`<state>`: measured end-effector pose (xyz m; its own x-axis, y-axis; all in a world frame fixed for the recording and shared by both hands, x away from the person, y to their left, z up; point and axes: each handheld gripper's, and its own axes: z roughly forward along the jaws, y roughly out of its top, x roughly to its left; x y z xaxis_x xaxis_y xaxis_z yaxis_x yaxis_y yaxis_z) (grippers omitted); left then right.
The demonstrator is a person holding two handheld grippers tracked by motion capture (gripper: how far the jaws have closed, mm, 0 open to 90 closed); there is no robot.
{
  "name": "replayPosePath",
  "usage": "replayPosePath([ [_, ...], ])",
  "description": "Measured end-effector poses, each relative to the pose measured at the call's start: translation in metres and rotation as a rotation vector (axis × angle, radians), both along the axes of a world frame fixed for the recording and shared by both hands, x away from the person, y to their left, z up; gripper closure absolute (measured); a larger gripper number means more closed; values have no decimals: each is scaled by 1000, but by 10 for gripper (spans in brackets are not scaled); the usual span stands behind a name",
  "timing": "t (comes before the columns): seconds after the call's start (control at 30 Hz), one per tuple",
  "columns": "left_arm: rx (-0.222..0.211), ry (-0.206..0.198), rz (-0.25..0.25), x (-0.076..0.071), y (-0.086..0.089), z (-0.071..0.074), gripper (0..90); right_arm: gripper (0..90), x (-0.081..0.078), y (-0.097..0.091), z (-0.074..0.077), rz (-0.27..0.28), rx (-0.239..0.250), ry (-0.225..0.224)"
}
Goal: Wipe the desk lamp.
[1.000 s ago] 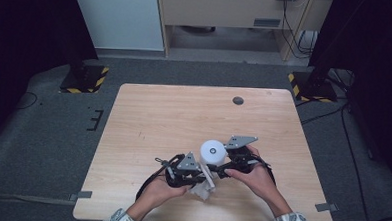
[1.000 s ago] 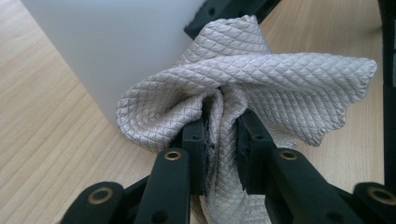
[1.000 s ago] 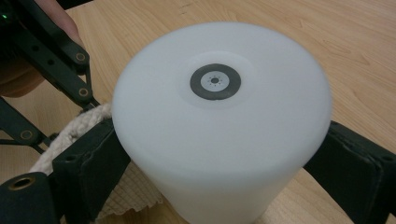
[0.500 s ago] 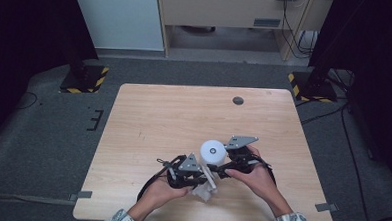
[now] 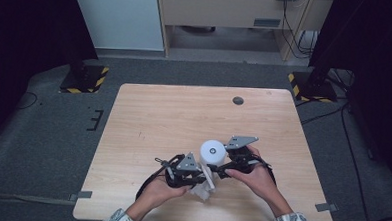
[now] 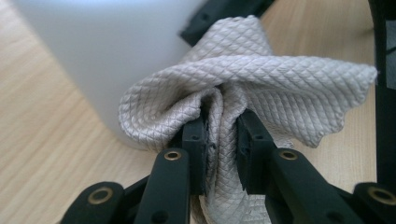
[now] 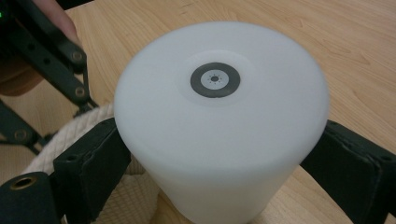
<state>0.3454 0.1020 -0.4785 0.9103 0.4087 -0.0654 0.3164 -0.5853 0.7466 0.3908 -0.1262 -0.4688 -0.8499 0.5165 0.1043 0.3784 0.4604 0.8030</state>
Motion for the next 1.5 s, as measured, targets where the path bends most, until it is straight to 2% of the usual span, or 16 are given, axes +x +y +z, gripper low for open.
replayPosePath([
  [0.27, -7, -16, 59, 12, 18, 3, 752, 99, 0, -1, 0, 2, -1, 2],
  [0.57, -54, -50, 121, 19, 28, 11, 751, 108, -2, -2, -1, 10, -5, 5],
  [0.7, -54, -40, 125, 24, 26, 7, 750, 113, -2, -2, -2, 7, -9, 8],
  [0.93, 21, 0, 121, 31, 21, -11, 750, 113, -2, -2, -2, 6, -11, 7],
  [1.03, 31, 0, 117, 31, 21, -11, 750, 112, -2, -2, -2, 7, -11, 7],
  [1.1, 4, -8, 126, 30, 23, -6, 750, 112, -2, -2, -2, 8, -9, 4],
  [1.33, -33, -36, 133, 30, 27, 6, 748, 68, -2, 2, -5, 3, 3, -1],
  [1.4, -32, -32, 132, 31, 26, 4, 748, 68, -1, 3, -5, 2, 7, -9],
  [1.5, -4, -12, 128, 33, 22, -3, 748, 88, 0, 5, -6, -10, 3, -19],
])
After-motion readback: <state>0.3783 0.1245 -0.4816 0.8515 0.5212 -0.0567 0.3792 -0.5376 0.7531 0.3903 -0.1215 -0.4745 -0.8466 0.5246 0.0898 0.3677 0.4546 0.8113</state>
